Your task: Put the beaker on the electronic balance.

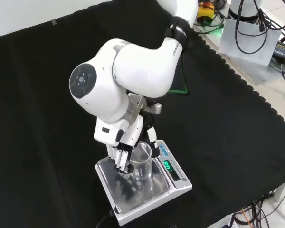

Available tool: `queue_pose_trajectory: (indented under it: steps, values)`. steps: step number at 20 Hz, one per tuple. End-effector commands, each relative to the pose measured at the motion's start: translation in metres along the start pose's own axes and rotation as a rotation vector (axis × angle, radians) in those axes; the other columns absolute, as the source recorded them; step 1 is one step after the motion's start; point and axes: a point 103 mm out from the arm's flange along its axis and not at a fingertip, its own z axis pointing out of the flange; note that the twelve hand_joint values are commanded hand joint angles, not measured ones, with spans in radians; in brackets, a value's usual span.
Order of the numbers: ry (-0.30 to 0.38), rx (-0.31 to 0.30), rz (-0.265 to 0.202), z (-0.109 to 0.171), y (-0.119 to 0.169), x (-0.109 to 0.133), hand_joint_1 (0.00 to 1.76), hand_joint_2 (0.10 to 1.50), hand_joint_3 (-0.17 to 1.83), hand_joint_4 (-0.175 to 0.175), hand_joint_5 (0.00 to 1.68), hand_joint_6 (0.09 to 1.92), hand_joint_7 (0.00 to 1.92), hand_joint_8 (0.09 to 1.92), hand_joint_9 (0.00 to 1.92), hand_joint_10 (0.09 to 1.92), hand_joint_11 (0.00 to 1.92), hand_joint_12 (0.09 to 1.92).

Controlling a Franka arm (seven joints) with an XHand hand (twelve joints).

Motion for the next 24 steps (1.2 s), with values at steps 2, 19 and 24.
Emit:
queue_pose_trajectory:
  steps: [2, 19, 24]
  values:
    - [0.008, 0.024, 0.009, 0.008, 0.001, -0.006, 1.07, 1.07, 0.36, -0.153, 0.74, 1.42, 0.69, 1.53, 0.91, 1.21, 0.89, 1.18]
    - [0.043, -0.031, -0.032, -0.006, -0.009, -0.010, 0.74, 0.63, 0.19, 0.116, 0.00, 0.09, 0.00, 0.57, 0.15, 0.93, 0.00, 1.59]
    - [0.033, -0.057, -0.030, -0.026, -0.020, -0.012, 0.73, 0.63, 0.17, 0.120, 0.00, 0.09, 0.00, 0.55, 0.13, 0.93, 0.00, 1.58]
